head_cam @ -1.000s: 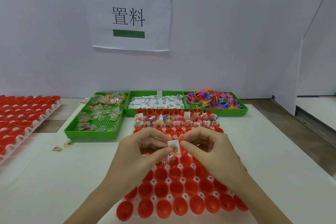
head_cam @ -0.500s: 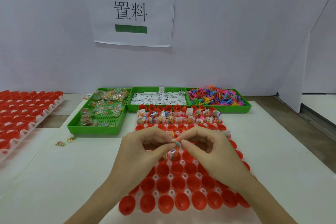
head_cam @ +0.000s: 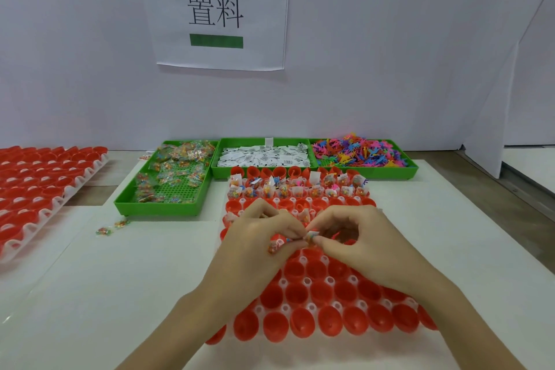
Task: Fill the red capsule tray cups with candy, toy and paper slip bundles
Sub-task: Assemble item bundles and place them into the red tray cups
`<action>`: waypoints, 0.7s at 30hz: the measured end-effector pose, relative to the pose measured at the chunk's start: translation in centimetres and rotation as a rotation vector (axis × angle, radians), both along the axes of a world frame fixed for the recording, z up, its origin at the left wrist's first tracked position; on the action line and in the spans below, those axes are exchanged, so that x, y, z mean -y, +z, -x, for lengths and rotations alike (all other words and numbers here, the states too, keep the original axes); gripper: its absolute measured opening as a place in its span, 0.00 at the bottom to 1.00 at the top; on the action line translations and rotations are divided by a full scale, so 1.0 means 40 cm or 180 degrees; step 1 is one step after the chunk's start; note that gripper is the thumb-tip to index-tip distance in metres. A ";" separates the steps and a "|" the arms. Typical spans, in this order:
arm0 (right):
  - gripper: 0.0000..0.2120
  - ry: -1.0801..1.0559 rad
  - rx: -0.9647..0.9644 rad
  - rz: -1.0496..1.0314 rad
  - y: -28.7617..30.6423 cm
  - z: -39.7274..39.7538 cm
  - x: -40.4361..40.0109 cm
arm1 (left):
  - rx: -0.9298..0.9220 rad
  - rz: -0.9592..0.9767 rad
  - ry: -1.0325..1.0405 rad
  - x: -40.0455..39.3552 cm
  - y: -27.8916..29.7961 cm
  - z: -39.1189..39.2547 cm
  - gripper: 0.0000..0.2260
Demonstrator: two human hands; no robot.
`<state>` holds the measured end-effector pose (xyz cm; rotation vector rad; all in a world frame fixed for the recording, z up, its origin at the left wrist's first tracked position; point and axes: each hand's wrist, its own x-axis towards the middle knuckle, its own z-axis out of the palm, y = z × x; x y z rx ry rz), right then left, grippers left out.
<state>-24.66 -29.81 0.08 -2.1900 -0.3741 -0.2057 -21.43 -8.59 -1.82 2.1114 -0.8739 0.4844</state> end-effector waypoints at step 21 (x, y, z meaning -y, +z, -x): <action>0.04 -0.0438 0.0097 0.0927 -0.028 -0.009 -0.005 | 0.0851 -0.1528 -0.0302 -0.011 0.007 -0.013 0.15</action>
